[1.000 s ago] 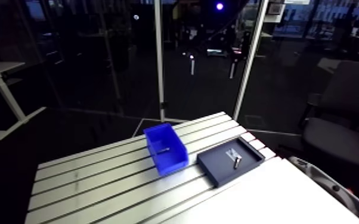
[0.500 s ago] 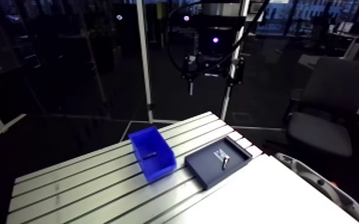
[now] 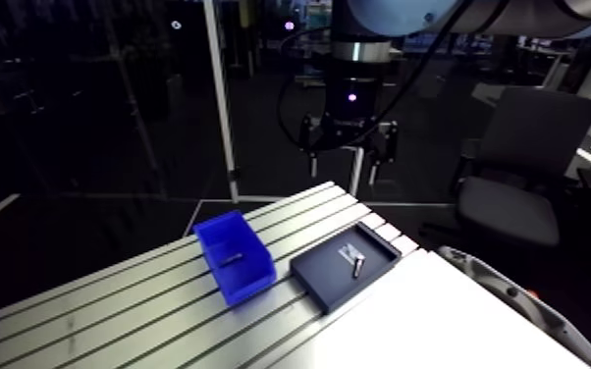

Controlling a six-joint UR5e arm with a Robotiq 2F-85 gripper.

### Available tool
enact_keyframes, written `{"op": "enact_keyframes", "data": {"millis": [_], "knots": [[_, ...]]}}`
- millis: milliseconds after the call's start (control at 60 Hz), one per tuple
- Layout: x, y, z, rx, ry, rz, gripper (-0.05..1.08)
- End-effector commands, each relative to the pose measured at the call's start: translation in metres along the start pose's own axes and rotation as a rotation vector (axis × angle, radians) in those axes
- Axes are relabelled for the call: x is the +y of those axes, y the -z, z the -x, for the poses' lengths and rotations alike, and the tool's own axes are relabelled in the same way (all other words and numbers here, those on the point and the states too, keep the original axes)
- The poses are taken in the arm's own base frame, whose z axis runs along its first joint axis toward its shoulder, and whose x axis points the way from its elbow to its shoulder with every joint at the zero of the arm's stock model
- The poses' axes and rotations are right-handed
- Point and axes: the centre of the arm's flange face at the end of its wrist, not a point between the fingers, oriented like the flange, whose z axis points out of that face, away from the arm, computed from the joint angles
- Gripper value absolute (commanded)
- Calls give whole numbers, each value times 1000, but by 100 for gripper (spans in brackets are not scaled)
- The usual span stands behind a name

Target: Pick up the M10 bolt from the tray and put it into the blue bin.

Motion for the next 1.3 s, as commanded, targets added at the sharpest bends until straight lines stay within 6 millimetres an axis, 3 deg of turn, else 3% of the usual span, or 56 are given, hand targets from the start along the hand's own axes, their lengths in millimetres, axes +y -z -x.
{"op": "enact_keyframes", "data": {"millis": [17, 550, 750, 900, 1300], "knots": [[19, -25, 1, -21, -54, 3, 1], [25, -69, -1, -48, -96, 9, 2], [33, -92, -1, -62, -111, 15, 26], [37, -107, -1, -58, -123, 12, 38], [44, -122, -2, -55, -161, 12, 48]]}}
